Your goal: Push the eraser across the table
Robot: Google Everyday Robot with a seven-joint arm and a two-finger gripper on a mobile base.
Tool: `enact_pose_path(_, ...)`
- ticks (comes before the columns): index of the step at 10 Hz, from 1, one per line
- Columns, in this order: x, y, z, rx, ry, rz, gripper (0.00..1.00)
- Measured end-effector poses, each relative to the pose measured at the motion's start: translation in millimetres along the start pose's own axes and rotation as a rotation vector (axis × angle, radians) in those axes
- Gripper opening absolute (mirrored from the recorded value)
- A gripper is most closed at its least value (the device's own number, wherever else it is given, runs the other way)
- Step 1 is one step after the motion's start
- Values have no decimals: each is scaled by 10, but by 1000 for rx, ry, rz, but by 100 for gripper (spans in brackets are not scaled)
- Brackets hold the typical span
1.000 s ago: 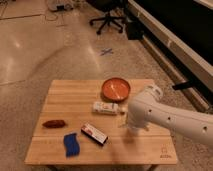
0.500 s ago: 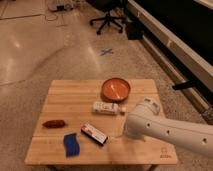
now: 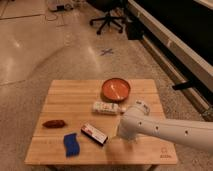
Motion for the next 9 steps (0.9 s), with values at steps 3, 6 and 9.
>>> enact_pose_path(3, 110, -83, 191, 7, -13, 4, 80)
enact_pose_path(6, 146, -88, 264, 33, -19, 12, 80)
enact_pose_path(9, 121, -23, 302, 65, -27, -2, 80)
